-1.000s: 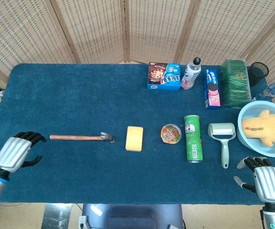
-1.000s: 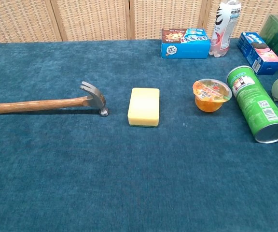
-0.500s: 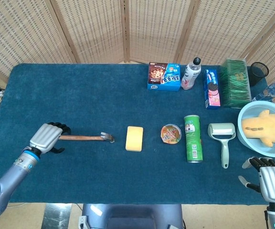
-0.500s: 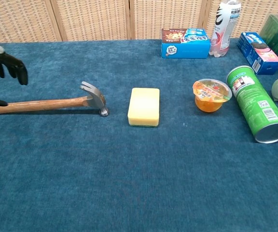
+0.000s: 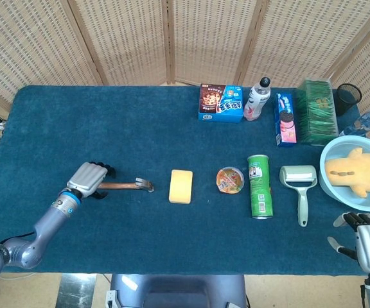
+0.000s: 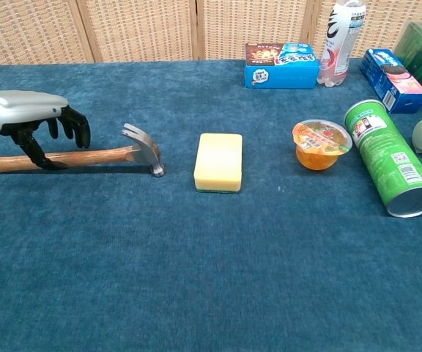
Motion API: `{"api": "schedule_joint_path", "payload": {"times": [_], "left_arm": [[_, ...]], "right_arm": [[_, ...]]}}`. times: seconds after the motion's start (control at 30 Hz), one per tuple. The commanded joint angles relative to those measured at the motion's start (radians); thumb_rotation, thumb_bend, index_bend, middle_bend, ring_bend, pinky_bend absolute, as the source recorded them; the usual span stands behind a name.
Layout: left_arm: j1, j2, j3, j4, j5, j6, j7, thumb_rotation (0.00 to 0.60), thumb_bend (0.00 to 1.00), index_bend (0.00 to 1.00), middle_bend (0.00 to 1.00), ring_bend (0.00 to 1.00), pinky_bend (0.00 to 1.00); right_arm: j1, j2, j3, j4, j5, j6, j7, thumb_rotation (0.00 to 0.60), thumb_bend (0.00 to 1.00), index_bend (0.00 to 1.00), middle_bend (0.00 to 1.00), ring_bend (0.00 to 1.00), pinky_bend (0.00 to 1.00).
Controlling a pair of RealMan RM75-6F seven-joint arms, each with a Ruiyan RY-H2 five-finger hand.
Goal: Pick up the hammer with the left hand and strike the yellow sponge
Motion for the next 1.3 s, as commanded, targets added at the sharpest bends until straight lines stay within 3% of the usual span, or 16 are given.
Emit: {"api": "schedule_joint_path", "payload": {"times": [0.03, 0.37, 0.53, 0.63, 0.9, 1.1, 1.3], "left_arm": [[-0.015, -0.019, 0.005, 0.019, -0.008, -0.016, -0.013, 0.6, 0.34, 0.35, 0.33, 0.27, 0.3], [-0.035, -0.034, 0.029, 0.04, -0.009, -0.029, -0.031, 0.6, 0.43, 0.35, 0.33, 0.27, 0.32], [-0.042, -0.032, 0.039, 0.041, -0.01, -0.036, -0.041, 0.6, 0.51, 0.35, 0.33, 0.29, 0.38], [-0.048, -0.025, 0.05, 0.038, -0.01, -0.053, -0.046, 0.6, 0.58, 0.35, 0.35, 0.33, 0.42], [-0.058, 0.02, 0.073, -0.009, -0.005, -0.09, -0.076, 0.6, 0.73, 0.49, 0.46, 0.49, 0.57], [-0.059, 0.042, 0.072, -0.043, -0.001, -0.097, -0.121, 0.6, 0.75, 0.51, 0.5, 0.55, 0.62], [-0.022, 0.037, 0.043, -0.065, 0.056, -0.013, -0.223, 0.6, 0.75, 0.51, 0.54, 0.61, 0.7]], "right_arm": [[-0.004, 0.002, 0.001, -0.002, 0.004, 0.002, -0.001, 0.6, 0.14, 0.54, 0.53, 0.48, 0.35], [-0.008, 0.004, 0.004, -0.003, 0.006, 0.001, 0.0, 0.6, 0.14, 0.54, 0.53, 0.48, 0.35], [-0.013, 0.007, 0.007, -0.005, 0.01, 0.005, 0.009, 0.6, 0.14, 0.54, 0.53, 0.48, 0.35], [-0.017, 0.008, 0.007, -0.01, 0.014, 0.005, 0.031, 0.6, 0.14, 0.54, 0.53, 0.48, 0.35], [-0.03, 0.007, 0.011, -0.009, 0.03, 0.012, 0.046, 0.6, 0.14, 0.54, 0.53, 0.49, 0.36], [-0.042, 0.01, 0.012, -0.008, 0.025, 0.031, 0.055, 0.6, 0.14, 0.54, 0.53, 0.49, 0.36], [-0.05, 0.01, 0.015, -0.003, 0.017, 0.051, 0.068, 0.6, 0.14, 0.54, 0.53, 0.49, 0.36]]}}
